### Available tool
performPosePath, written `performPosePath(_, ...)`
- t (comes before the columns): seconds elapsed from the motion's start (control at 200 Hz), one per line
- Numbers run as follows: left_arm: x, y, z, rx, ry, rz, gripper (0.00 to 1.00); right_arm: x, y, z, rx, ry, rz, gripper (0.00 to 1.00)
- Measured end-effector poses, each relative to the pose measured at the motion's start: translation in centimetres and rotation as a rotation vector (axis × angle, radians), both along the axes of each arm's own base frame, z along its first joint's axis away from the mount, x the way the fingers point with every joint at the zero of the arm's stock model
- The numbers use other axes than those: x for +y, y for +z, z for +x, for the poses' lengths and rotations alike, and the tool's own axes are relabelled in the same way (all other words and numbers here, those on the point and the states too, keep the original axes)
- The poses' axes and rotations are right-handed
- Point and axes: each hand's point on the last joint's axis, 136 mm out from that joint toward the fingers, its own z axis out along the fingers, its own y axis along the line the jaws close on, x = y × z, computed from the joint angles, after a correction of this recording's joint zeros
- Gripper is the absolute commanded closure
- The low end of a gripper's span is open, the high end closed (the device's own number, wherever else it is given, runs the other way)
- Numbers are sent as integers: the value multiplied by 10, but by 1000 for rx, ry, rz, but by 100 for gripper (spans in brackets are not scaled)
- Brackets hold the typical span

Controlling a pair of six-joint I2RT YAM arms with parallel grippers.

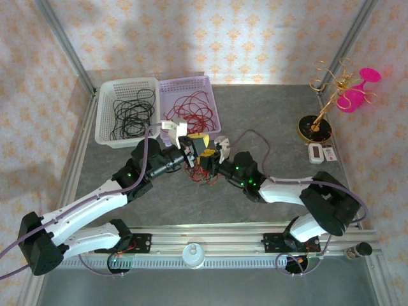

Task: Untangle the cables
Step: Untie the cable.

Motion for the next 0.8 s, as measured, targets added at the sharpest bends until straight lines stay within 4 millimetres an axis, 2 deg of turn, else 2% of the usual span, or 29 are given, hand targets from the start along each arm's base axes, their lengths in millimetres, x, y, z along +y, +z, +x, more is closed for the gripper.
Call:
performPosePath(0.135,3,19,1,-1,15,8,100,-9,-40,2,81,-59,-41,85)
performPosePath(0.24,5,36,1,-16,26,15,100,-12,-58,4,130,-83,-52,85)
performPosePath(0.41,13,72,-1,-65,51,30,100,-11,-71,4,175,-98,-44,84)
performPosePath(0.516,22,97,-2,-102,85,54,100,-11,-73,4,192,-107,-26,79)
performPosePath(0.796,46,200,-2,-282,204,35,100,-17,-99,1,258,-133,-60,72)
